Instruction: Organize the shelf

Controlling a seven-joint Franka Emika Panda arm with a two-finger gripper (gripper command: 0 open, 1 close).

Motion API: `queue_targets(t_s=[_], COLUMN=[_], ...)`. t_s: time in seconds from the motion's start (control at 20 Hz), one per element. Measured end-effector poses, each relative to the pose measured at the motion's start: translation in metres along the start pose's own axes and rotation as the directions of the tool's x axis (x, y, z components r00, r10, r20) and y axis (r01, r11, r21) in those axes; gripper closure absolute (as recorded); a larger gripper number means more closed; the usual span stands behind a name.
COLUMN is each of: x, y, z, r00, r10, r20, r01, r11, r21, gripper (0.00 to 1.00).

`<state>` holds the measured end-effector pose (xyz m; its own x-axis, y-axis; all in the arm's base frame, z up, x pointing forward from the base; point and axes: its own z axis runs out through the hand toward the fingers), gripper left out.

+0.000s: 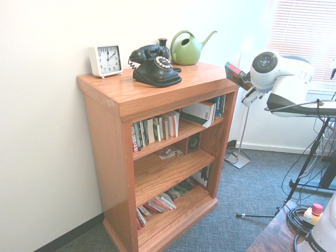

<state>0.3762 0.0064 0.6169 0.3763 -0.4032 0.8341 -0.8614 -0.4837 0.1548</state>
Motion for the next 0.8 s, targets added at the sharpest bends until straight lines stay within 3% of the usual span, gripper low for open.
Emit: queue_targets(t_s=[0.8], x=[-0.119], y=[-0.034], z=[0.015], r00=[0.990], r10=[-0.026], r20=[0.140], r01=[-0.009], r11=[0.969], r21=[0.247], gripper=[1.00])
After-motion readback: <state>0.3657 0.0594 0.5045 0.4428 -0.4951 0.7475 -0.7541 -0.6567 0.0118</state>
